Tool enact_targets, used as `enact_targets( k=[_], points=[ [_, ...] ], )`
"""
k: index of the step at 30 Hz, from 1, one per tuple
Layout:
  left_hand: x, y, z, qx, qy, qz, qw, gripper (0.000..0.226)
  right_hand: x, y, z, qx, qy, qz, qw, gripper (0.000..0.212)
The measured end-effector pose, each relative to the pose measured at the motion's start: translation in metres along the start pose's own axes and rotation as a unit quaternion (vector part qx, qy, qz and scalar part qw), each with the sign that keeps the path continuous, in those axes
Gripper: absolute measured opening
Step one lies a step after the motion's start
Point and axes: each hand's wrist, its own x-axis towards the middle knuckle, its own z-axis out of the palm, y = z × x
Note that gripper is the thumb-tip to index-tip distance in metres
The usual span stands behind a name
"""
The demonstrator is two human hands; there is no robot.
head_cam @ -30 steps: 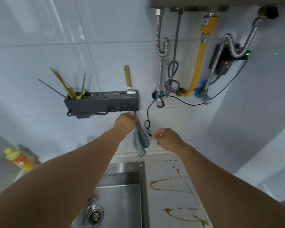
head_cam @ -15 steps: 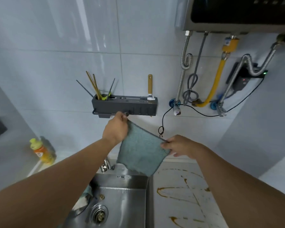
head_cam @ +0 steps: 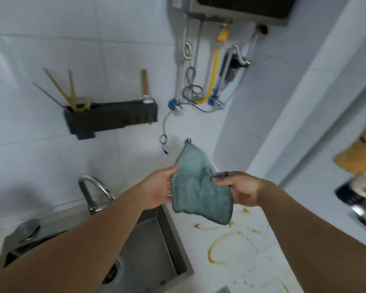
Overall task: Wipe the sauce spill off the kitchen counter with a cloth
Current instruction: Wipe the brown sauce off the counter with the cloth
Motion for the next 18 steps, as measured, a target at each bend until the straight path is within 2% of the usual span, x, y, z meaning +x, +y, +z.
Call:
enact_targets(
  k=[1, 3, 8, 12, 15, 18],
  points=[
    [0.004, -0.014, 0.004, 0.011, 0.022, 0.001, 1.0, 0.048, -0.01, 0.022, -0.001, 0.017, 0.049, 0.008, 0.999, 0.047],
    [0.01, -0.036, 0.01, -0.001, 0.074, 0.001, 0.997, 0.032, -0.034, 0.059, -0.002, 0.05, 0.145, 0.024, 0.988, 0.037],
    [0.005, -0.077, 0.051, 0.094, 0.044, -0.058, 0.993, 0.015, -0.119, 0.139, -0.007, 0.07, 0.316, 0.092, 0.942, 0.031],
    [0.006, -0.109, 0.096, 0.135, 0.028, -0.06, 0.989, 0.017, -0.182, 0.175, -0.009, 0.081, 0.429, 0.083, 0.896, 0.03],
    [0.005, -0.139, 0.13, 0.177, 0.008, -0.051, 0.983, 0.019, -0.225, 0.2, -0.01, 0.044, 0.458, 0.075, 0.885, 0.031],
    [-0.002, -0.173, 0.165, 0.277, -0.012, 0.018, 0.961, 0.032, -0.272, 0.234, -0.013, -0.001, 0.49, 0.087, 0.867, 0.022]
  ],
)
